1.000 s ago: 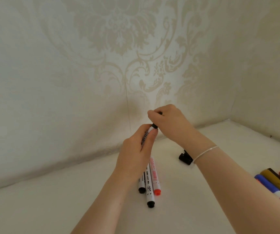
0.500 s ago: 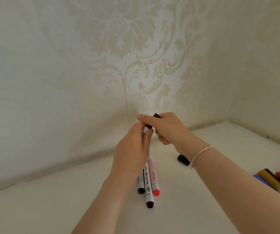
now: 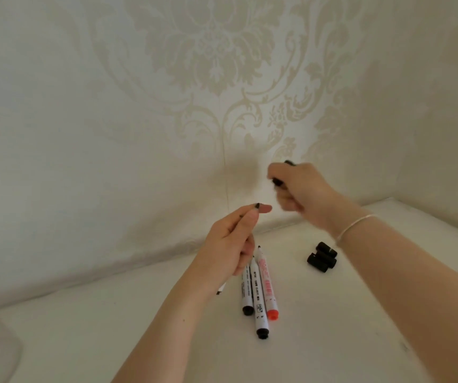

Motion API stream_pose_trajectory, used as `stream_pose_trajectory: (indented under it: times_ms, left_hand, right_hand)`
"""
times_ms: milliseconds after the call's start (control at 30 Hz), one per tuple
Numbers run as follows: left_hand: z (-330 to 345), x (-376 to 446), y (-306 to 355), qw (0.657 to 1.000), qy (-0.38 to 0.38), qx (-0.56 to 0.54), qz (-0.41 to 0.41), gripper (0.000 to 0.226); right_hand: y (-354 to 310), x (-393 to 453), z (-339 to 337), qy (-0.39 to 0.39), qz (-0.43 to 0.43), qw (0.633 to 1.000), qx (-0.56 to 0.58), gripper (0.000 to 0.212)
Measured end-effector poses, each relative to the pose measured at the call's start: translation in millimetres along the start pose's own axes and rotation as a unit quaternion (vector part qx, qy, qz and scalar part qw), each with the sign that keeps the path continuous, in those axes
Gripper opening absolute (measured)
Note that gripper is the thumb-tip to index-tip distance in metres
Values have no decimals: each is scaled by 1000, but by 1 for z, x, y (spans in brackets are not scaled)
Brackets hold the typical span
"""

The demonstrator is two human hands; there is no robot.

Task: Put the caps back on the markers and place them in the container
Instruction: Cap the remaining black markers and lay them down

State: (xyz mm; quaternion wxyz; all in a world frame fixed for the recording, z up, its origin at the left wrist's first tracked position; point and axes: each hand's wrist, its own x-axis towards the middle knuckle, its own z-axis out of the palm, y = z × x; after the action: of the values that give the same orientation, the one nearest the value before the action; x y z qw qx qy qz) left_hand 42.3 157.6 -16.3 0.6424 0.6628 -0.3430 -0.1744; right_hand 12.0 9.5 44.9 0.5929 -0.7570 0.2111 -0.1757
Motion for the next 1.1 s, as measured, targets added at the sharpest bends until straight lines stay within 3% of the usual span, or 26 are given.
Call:
stream_pose_trajectory:
  times_ms: [133,233,400,467,567,733,833,1100]
  left_hand:
    - [-4,5,-1,993,-15,-80,-81,35]
    - [-4,12,-6,963,-54,-205,-164,41]
    - [-18,13,-10,937,-58,-300,-170,29]
    - [-20,14,-11,953,-37,-245,-175,18]
    - [-21,14,-17,982,5,-44,-181,5]
    - [-17,10,-25,953,4,221,-207,9]
    - [-10,8,-25,939,13,288,-188,9]
    - [3,1,-19,908,11,370,-194,36]
  right_hand:
    - [-10,8,-24,-9,-4,999,-51,37]
    - [1,10,-24,-21,38,995,-93,33]
    - [29,10,-22,-53,94,987,-119,30]
    - [38,8,-21,-73,108,984,-121,28]
    - [49,3,-23,-103,114,981,-120,21]
    - [56,0,-26,-102,106,984,-101,13]
    - [57,-1,-30,-77,105,988,-81,14]
    - [58,2,-33,-40,117,992,-21,13]
